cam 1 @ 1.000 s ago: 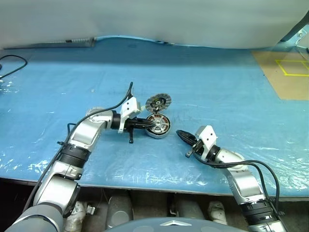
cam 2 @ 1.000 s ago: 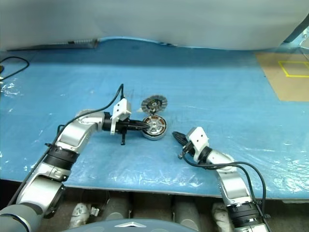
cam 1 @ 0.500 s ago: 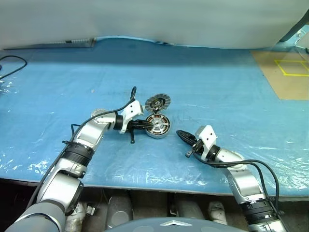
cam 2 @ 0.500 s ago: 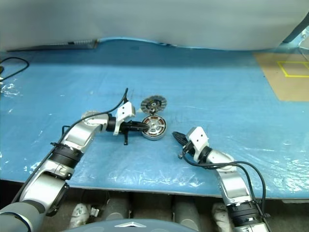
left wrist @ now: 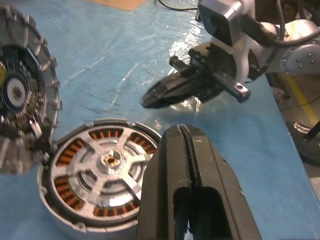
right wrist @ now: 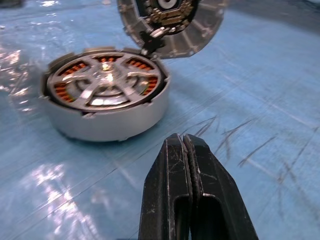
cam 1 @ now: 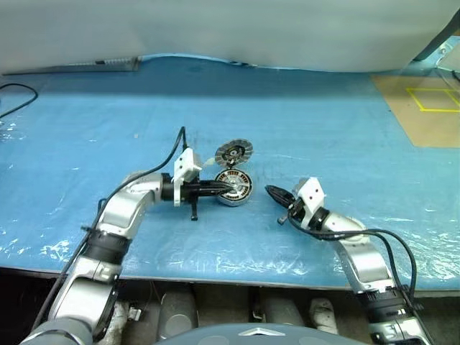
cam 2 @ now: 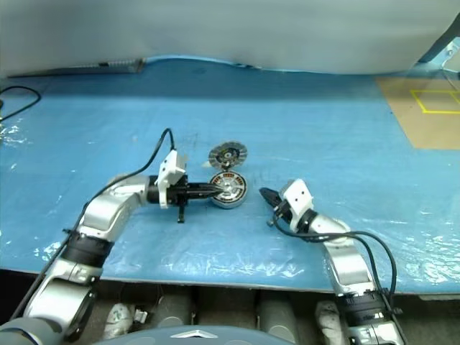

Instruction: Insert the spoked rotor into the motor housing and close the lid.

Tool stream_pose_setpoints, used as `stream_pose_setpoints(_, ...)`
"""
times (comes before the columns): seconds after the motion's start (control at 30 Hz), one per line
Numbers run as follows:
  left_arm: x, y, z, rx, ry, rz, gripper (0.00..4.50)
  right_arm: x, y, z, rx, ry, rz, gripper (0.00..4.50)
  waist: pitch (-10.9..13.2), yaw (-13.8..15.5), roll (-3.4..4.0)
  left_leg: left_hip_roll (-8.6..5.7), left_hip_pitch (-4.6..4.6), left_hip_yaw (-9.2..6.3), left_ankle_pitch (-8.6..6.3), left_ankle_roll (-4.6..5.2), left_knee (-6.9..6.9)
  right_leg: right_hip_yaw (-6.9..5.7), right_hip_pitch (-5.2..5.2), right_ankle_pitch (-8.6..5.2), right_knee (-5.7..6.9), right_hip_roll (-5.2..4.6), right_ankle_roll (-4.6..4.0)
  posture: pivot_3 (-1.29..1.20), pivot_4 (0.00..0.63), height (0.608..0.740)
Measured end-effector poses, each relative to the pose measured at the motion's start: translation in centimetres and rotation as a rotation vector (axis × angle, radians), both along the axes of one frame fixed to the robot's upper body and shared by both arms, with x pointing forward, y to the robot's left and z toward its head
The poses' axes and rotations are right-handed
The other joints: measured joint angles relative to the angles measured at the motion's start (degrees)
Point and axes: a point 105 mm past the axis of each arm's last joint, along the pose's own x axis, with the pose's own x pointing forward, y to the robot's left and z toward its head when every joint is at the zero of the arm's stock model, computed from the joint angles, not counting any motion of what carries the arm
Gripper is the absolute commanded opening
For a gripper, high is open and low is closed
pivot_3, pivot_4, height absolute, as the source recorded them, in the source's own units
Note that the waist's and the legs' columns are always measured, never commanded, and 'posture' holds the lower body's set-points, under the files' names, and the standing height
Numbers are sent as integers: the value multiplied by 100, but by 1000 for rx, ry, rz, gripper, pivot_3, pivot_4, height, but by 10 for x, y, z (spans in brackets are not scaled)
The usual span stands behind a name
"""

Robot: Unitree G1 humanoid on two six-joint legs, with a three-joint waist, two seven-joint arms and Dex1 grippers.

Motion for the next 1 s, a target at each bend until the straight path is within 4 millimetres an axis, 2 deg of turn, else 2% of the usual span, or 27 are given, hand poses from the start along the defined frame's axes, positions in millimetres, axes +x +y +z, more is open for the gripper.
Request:
stream_pose_setpoints(0.1,-7,10,-9,-24,7,80,39,2,-3,-3,-17,42,1,0,0,28,1,5,-5,0,0,0,-1,-5,-1,0,-4,1,0,0,150,740)
stream_pose_setpoints(0.3,-10,24,-8,-55,-36,243,39,-3,4,-17,-54,114,50,0,0,10,1,5,1,0,-2,-1,2,-3,2,0,-3,1,0,0,150,740)
stream_pose_setpoints(0.47,-18,26,-15,-55,-73,331,39,5,14,-19,-77,122,77,0,0,-16,1,8,3,1,-3,-2,1,-1,2,0,-2,5,0,0,150,740)
stream_pose_setpoints(0.57,-22,25,-21,-78,-54,364,39,5,30,-17,-65,126,130,0,0,-13,1,10,-1,1,-2,-2,0,-2,-2,0,-3,7,0,0,150,740)
stream_pose_setpoints(0.7,-23,25,-26,-73,-61,372,39,0,44,-20,-61,144,193,0,0,-5,1,9,0,1,-3,-2,1,-1,-2,0,-3,6,1,0,150,740)
stream_pose_setpoints(0.87,-23,23,-28,-87,-67,384,39,-4,49,-22,-74,161,223,0,0,-2,1,10,2,1,-3,-2,2,-1,-1,0,-1,7,1,0,150,740)
stream_pose_setpoints(0.93,-23,23,-30,-83,-66,391,39,2,44,-21,-118,141,200,0,0,-7,1,9,4,2,-2,-3,4,2,1,1,-1,6,1,0,150,740)
stream_pose_setpoints(1.0,-23,23,-33,-72,-59,396,39,23,31,-15,-194,93,107,0,0,-15,1,8,10,2,-2,-4,9,4,3,3,5,6,-1,0,150,740)
